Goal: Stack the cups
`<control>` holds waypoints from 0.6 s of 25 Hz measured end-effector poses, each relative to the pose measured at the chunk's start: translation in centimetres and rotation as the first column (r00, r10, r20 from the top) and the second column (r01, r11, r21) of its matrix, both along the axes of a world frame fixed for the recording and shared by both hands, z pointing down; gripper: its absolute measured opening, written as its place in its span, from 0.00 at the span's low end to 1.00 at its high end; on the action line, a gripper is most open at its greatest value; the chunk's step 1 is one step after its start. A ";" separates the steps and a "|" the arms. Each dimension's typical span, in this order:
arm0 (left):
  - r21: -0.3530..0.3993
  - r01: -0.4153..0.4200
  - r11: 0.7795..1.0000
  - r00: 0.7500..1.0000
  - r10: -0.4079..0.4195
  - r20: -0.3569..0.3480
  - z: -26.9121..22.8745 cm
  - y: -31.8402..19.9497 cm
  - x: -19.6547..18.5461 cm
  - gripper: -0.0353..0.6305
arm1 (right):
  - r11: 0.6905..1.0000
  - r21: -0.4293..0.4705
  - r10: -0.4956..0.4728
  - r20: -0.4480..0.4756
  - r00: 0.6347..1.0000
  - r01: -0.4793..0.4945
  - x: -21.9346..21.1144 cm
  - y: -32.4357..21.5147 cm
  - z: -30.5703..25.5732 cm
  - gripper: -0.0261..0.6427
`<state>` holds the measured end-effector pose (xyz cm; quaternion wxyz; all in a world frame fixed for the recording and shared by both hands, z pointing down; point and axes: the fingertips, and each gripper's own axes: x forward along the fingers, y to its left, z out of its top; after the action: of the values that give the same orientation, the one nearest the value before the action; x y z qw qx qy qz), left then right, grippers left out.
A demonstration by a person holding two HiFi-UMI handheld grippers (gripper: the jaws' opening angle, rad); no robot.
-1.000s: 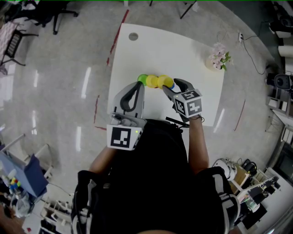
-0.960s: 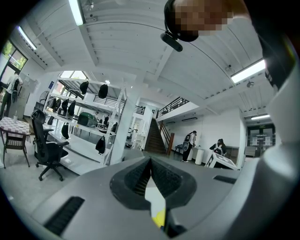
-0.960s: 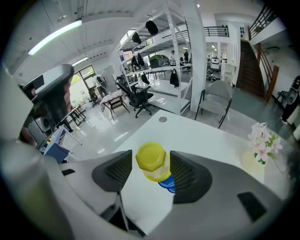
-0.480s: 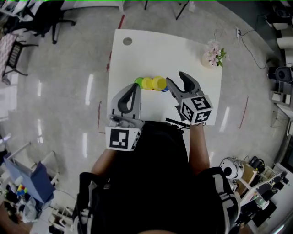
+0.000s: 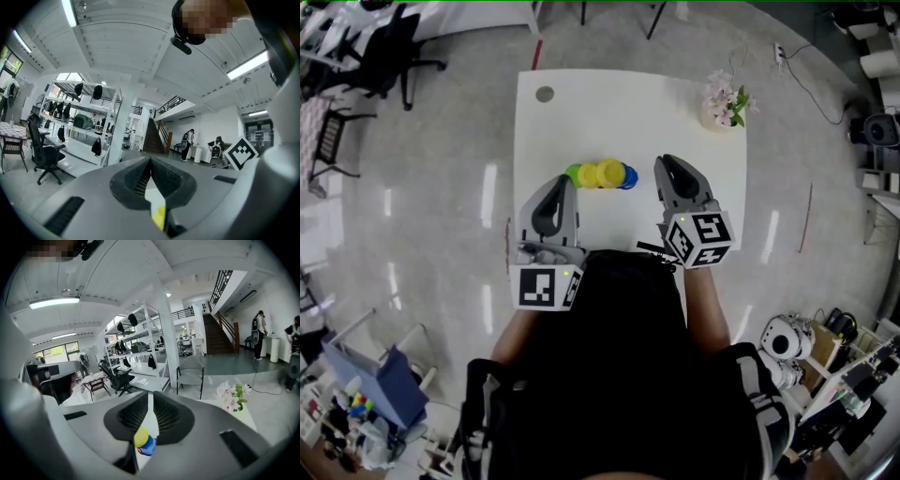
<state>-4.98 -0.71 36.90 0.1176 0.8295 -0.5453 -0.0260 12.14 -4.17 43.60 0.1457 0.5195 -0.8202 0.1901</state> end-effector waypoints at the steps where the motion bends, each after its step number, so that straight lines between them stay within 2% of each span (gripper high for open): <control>1: 0.000 0.000 1.000 1.000 0.000 0.000 0.0 0.0 0.1 0.09 | 1.000 0.000 0.009 0.001 1.000 -0.009 0.3 0.2 0.1 0.11; 4: 0.002 0.002 1.000 1.000 -0.002 0.002 0.1 -0.1 0.4 0.09 | 1.000 0.002 0.013 -0.008 1.000 -0.013 0.9 0.7 0.4 0.08; 15: -0.014 0.002 1.000 1.000 -0.002 0.006 0.3 -0.2 0.8 0.09 | 1.000 -0.002 -0.008 -0.022 1.000 0.008 0.8 1.0 0.8 0.08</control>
<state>-4.15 -0.86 37.25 0.1218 0.8282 -0.5467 -0.0199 12.93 -3.20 44.39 0.1557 0.5183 -0.8204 0.1846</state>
